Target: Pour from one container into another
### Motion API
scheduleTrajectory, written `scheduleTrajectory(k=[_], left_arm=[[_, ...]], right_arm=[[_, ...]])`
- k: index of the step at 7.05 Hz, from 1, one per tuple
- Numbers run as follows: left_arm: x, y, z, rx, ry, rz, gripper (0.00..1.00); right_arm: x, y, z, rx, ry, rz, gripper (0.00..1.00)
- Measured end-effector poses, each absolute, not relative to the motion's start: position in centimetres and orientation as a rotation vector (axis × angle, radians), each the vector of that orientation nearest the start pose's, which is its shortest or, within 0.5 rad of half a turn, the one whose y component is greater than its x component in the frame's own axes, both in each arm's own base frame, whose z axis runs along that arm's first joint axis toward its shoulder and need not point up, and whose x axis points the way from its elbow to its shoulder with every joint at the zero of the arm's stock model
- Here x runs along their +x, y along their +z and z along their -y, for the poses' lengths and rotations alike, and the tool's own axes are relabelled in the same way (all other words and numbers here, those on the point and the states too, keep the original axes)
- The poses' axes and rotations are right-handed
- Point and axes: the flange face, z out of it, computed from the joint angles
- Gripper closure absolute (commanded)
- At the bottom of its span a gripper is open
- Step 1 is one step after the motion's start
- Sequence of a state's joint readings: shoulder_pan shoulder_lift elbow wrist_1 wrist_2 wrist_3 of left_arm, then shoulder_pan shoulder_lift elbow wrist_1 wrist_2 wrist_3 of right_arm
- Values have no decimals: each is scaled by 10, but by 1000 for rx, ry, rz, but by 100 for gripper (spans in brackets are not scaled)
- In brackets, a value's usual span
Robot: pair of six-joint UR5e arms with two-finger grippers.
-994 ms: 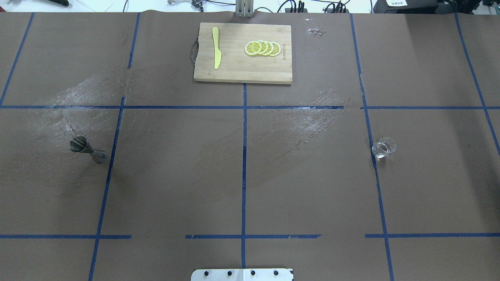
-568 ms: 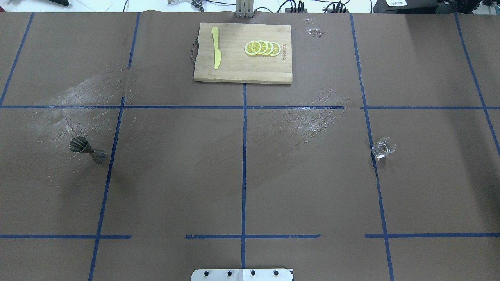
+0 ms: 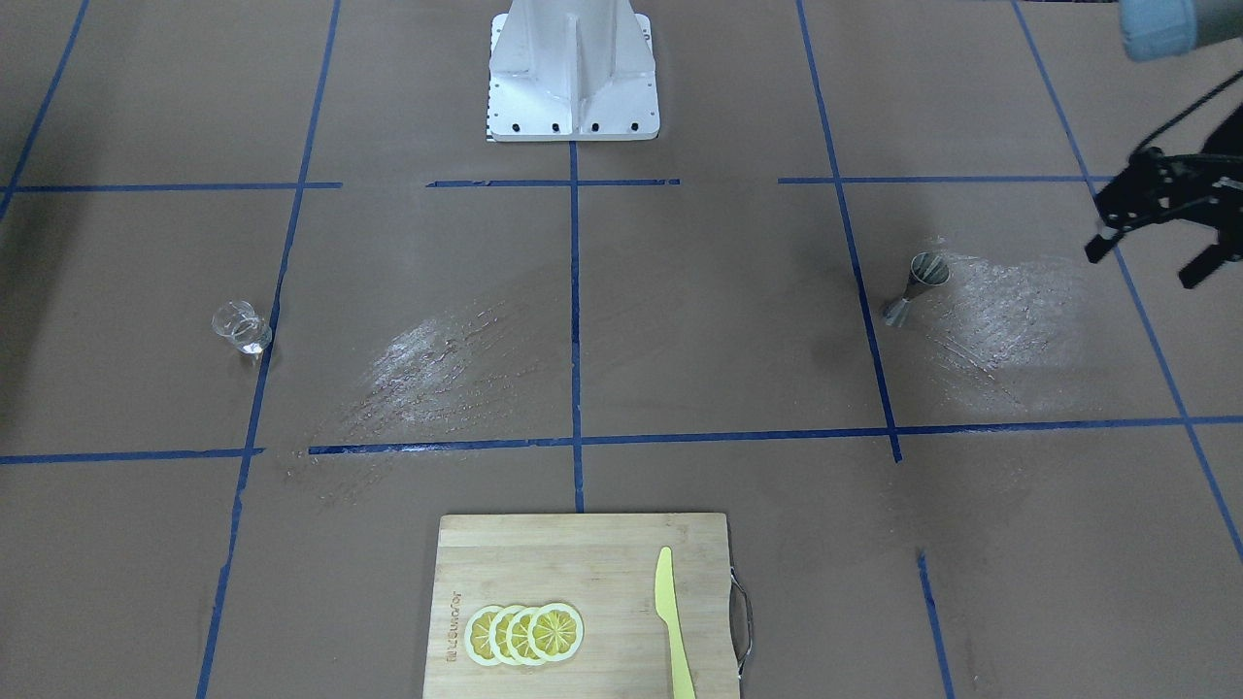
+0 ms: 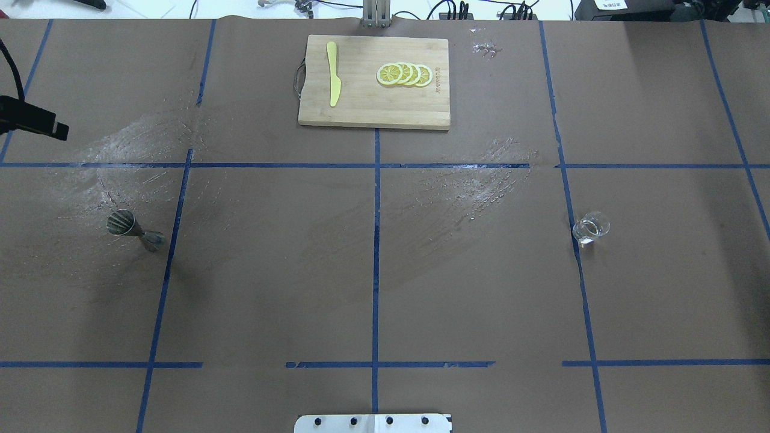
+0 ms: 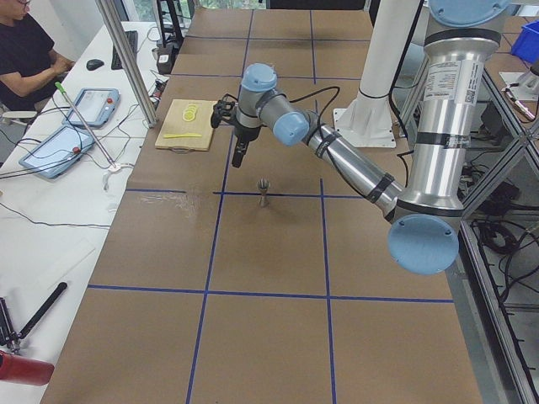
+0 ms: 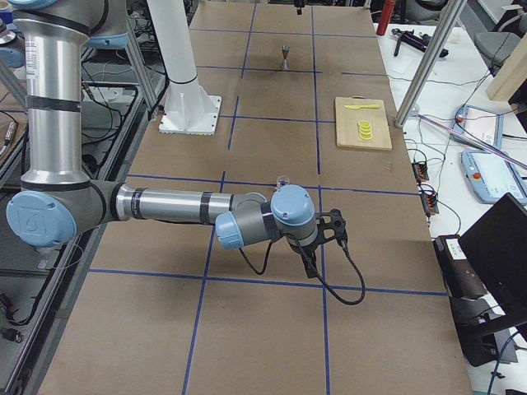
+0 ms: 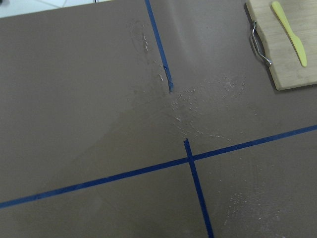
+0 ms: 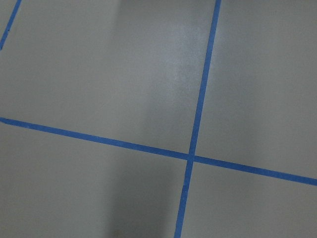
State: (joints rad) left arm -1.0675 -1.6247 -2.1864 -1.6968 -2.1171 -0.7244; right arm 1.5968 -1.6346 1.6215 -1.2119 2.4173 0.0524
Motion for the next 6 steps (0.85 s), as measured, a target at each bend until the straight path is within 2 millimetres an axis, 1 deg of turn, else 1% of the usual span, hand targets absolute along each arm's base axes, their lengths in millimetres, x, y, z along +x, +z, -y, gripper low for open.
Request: scheduleTrajectory(k=[1, 2, 3, 4, 5, 6], left_arm=[[174, 328, 413, 349, -30, -856, 0], [193, 331, 384, 371, -67, -860, 0], [212, 341, 358, 397, -100, -861, 0], [231, 355, 334, 425, -131, -848, 0], [250, 366, 313, 447, -158, -829, 0], [272, 375, 292, 464, -190, -811, 0]], right_arm=[[70, 617, 480, 313, -61, 845, 0], [69, 608, 479, 314, -37, 851, 0], [67, 591, 475, 317, -8, 865, 0], [62, 570, 463, 317, 23, 884, 0], [50, 543, 441, 316, 51, 895, 0], [37, 513, 415, 311, 88, 902, 0]])
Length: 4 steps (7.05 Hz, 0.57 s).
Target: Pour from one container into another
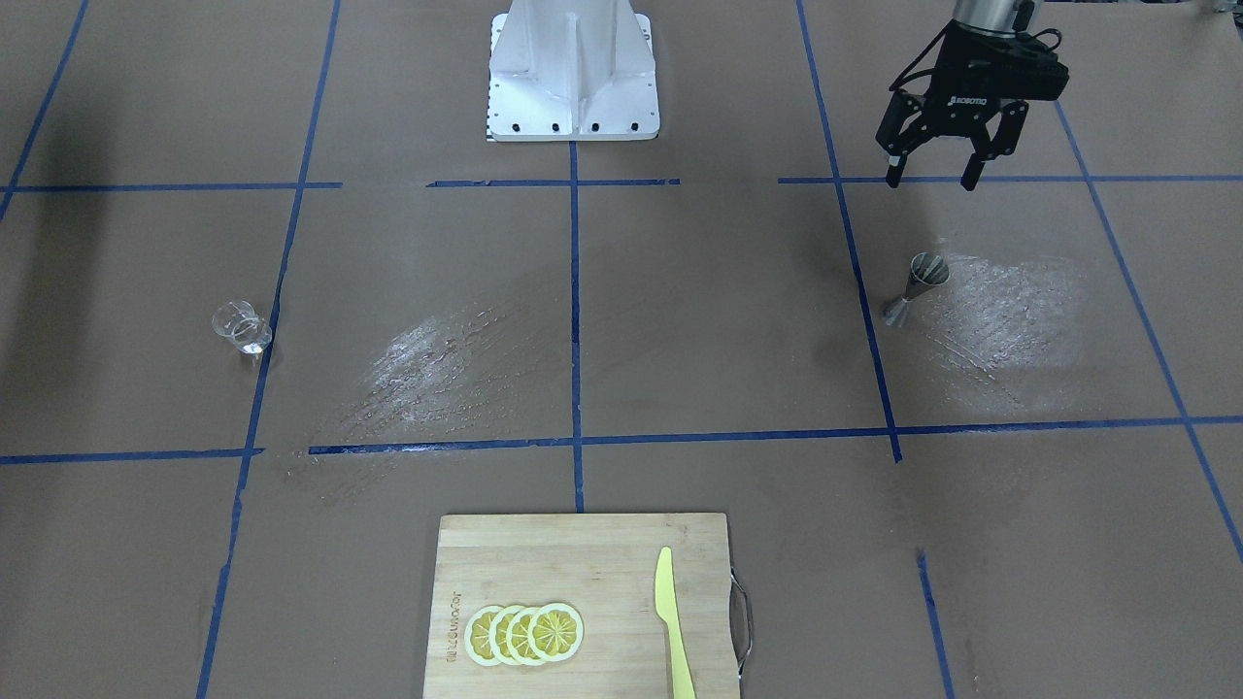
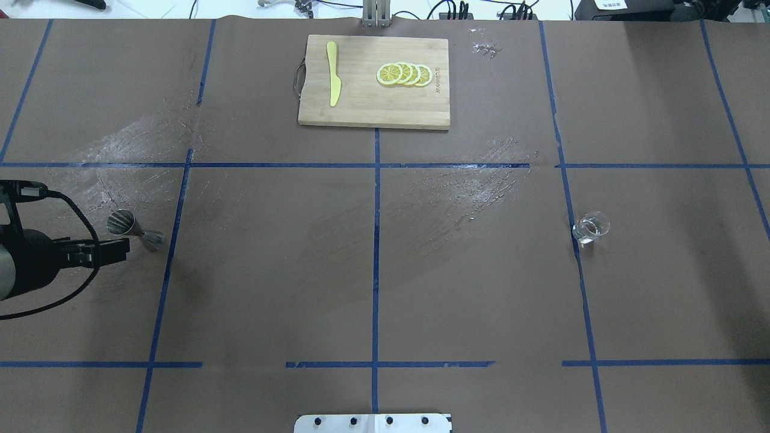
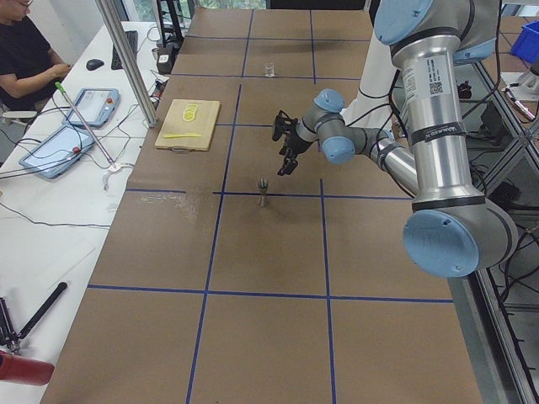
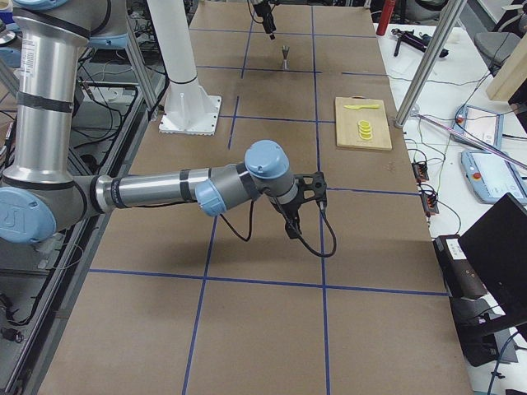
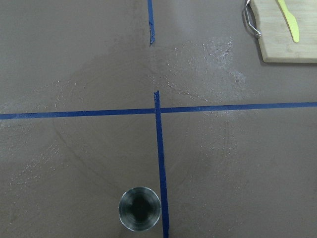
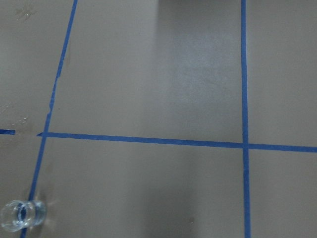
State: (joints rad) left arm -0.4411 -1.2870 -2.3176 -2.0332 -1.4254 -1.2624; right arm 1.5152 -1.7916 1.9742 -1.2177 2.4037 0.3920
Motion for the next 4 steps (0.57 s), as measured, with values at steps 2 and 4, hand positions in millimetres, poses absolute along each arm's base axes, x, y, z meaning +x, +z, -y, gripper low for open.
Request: scheduleTrajectory(k=[2, 4], left_arm=[[321, 399, 251, 495, -269, -783, 0], [349, 431, 231, 547, -332, -742, 0]], right_arm=[[19, 464, 378, 301, 153, 923, 0], [-7, 423, 351, 309, 201, 888, 0]])
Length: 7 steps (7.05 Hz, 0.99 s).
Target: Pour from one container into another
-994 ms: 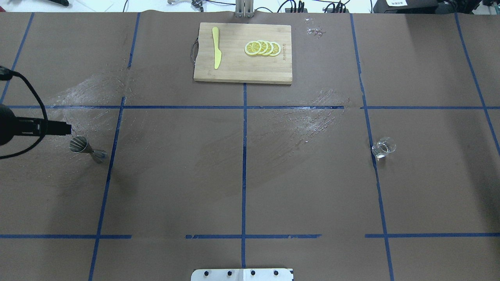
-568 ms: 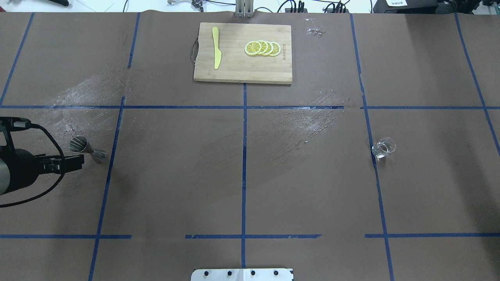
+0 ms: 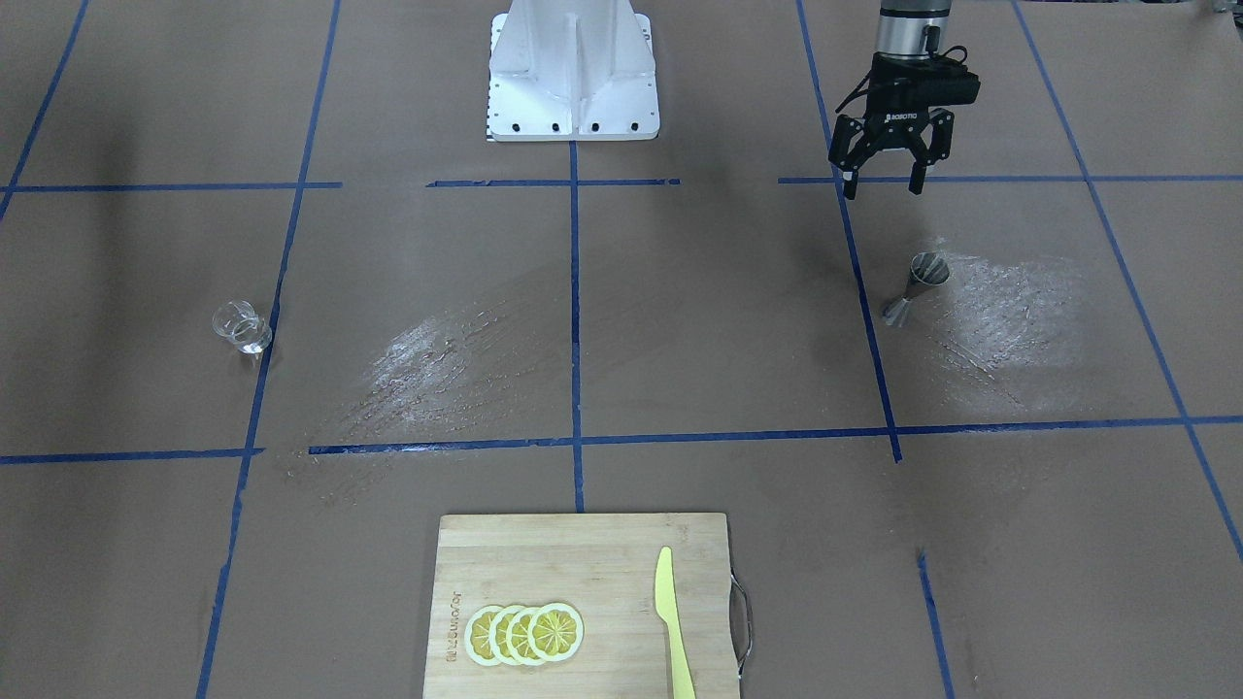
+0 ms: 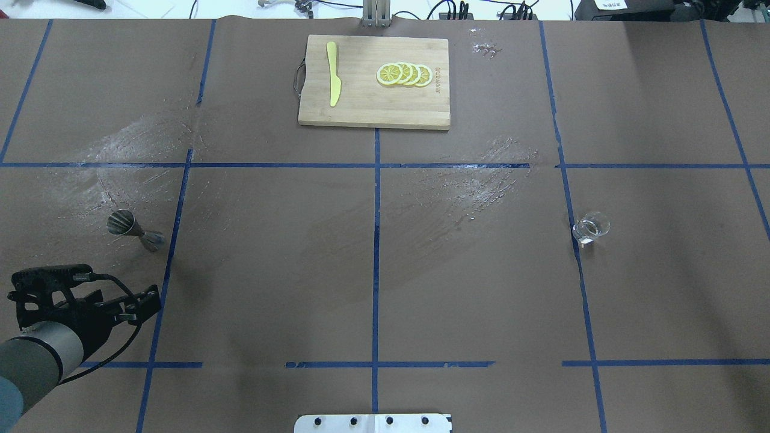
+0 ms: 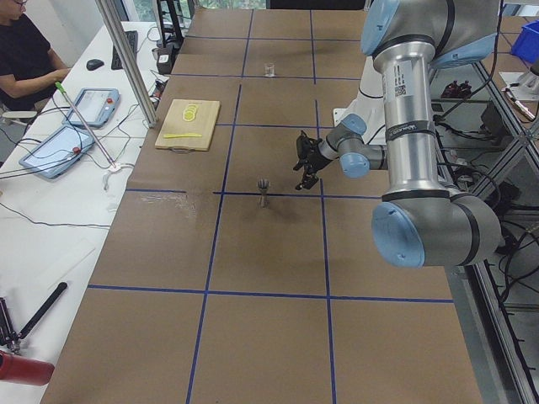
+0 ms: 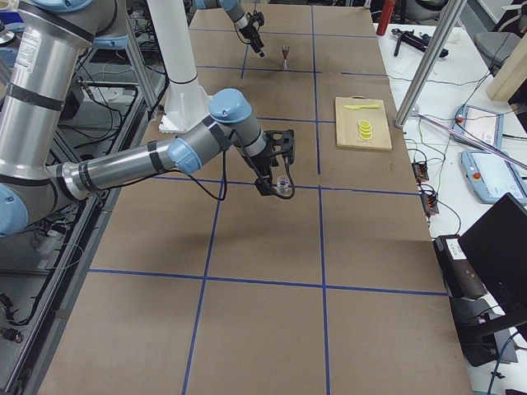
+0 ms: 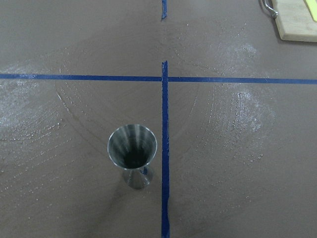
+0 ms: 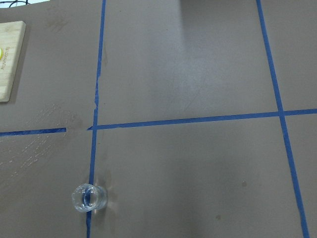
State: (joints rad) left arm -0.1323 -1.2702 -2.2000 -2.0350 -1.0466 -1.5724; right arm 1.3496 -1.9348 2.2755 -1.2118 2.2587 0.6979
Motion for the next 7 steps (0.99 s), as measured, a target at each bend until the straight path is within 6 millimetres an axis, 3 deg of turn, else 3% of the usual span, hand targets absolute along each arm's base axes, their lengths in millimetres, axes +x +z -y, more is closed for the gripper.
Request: scheduleTrajectory(k=[2, 3, 5, 7], left_arm=[[358, 455, 234, 622, -371, -697, 0], [359, 461, 238, 665, -392, -682, 0], [371, 465, 244, 734, -421, -671, 0], [386, 471, 249, 769, -433, -659, 0]], right_arm=[[-48, 388, 334, 345, 232, 847, 0], [-72, 380, 331, 374, 255, 835, 0], [-124, 378, 322, 460, 285, 795, 0], [-154, 389, 299, 549, 292, 772, 0]])
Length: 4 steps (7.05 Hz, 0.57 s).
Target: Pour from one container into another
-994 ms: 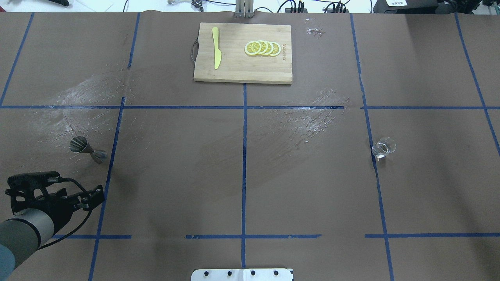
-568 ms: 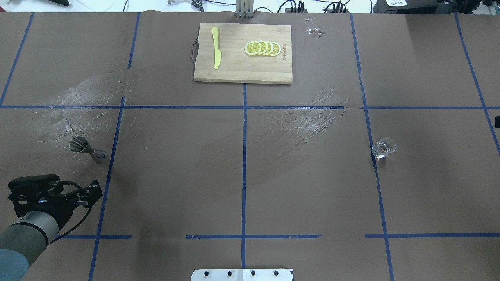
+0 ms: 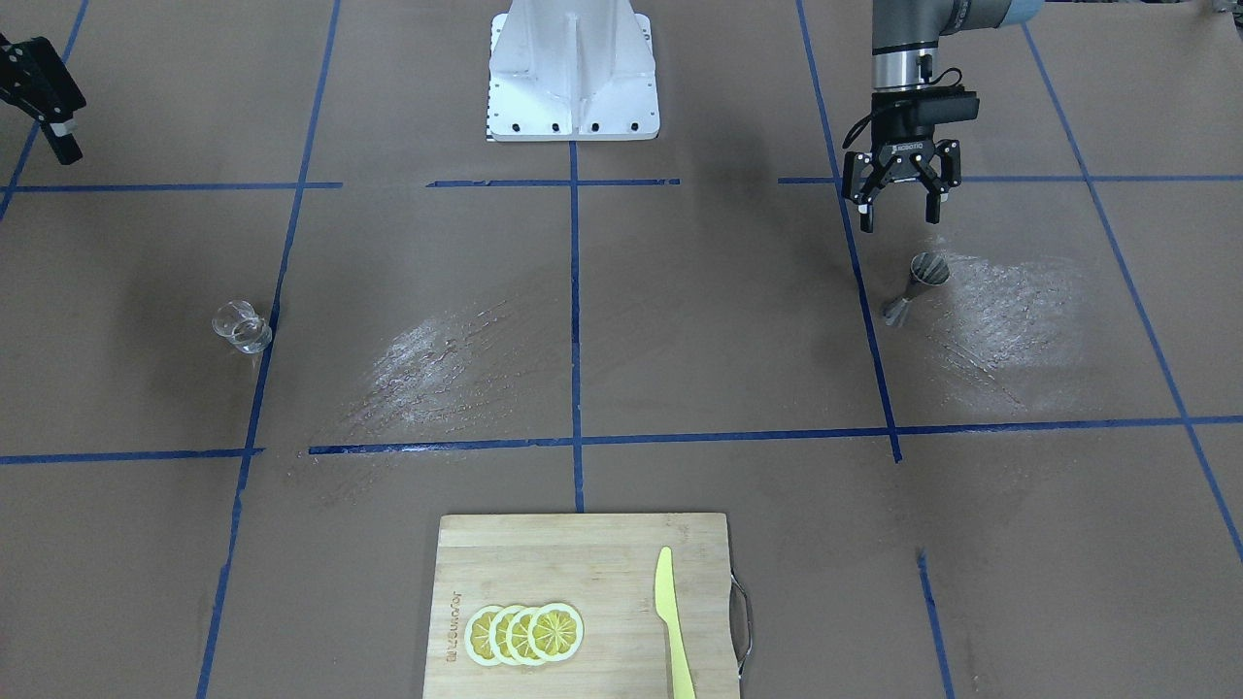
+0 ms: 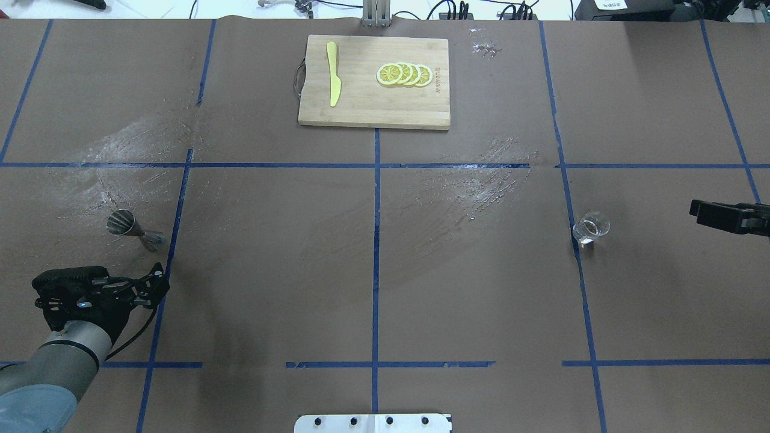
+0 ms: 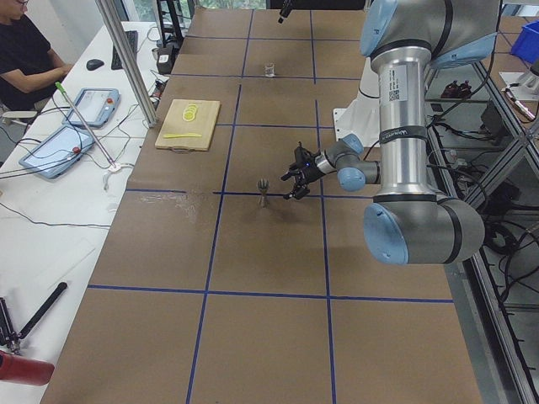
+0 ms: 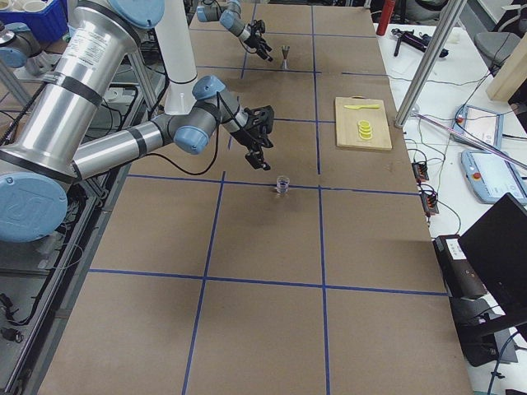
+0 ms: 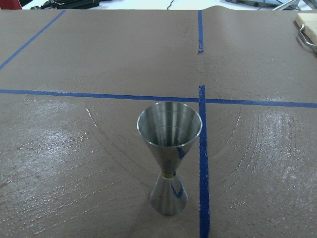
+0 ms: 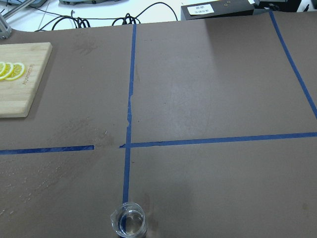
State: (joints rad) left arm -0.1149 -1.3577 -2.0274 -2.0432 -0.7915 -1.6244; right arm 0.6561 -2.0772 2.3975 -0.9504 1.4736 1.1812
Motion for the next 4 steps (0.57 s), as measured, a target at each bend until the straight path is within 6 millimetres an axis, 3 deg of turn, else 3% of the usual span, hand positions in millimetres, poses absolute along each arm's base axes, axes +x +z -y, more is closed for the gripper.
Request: scheduleTrajectory(k=[4], left_arm=[[411, 476, 258, 827, -454, -646, 0]], right_arm=[[-235, 424, 251, 756, 354, 713, 0]])
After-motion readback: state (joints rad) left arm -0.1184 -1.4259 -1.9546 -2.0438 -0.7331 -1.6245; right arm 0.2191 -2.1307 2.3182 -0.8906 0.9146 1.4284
